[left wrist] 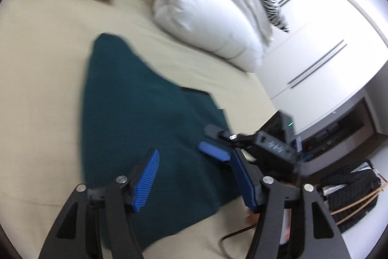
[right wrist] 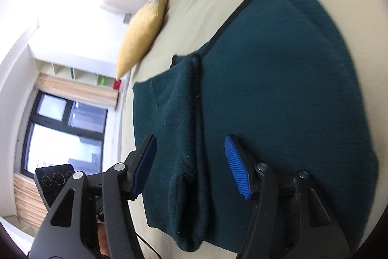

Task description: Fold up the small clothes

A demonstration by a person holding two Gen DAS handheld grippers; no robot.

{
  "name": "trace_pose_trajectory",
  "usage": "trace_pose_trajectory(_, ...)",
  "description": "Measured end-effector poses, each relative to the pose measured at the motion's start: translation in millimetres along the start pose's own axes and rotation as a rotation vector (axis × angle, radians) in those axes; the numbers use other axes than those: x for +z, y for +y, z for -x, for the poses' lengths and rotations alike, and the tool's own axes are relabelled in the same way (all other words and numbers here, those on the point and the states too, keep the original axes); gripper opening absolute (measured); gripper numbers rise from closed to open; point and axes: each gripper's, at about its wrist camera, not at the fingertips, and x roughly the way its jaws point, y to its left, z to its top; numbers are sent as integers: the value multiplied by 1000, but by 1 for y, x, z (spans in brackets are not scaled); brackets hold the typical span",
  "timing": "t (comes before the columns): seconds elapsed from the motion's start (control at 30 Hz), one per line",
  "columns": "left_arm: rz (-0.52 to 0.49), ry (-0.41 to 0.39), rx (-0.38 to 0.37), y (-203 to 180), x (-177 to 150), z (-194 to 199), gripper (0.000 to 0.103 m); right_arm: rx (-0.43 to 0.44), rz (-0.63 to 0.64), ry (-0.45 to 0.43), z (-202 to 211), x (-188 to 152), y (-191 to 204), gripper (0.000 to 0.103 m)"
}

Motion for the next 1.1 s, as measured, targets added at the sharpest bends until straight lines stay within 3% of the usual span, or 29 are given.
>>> trace_pose_trajectory(0.1, 65, 8, 6, 26, -7, 3, 61, -47, 20, 47, -24, 6, 13, 58)
trace_pose_trajectory(0.27, 54, 1, -2, 32, -13, 3, 60, -87, 38, 95, -44, 10, 27, 56)
trace_pose_trajectory(0.33, 42, 0, -2, 30, -16, 2, 60, -117, 41, 113, -55, 12, 30, 49)
trace_pose_trajectory(0.4, 37, 2, 1, 31, -16, 1, 60, -165, 60, 123, -61, 13, 35, 28)
trace_pose_trajectory(0.5, 35, 5, 0, 30, -16, 1, 60, -205, 124, 124, -67, 13, 44, 13)
trace_pose_trajectory(0.77, -15, -9, 20, 6, -7, -1, 61, -189, 171, 35, -19, 19, 47, 10)
trace_pose_trajectory(0.97, -90, 21, 40, -22, -5, -24, 61, -265, 153, 13, 16, 25, 22, 10)
trace_pose_trajectory(1.1, -143, 29, 53, -41, -3, -37, 61, -260, 137, -24, 42, 30, 13, 10)
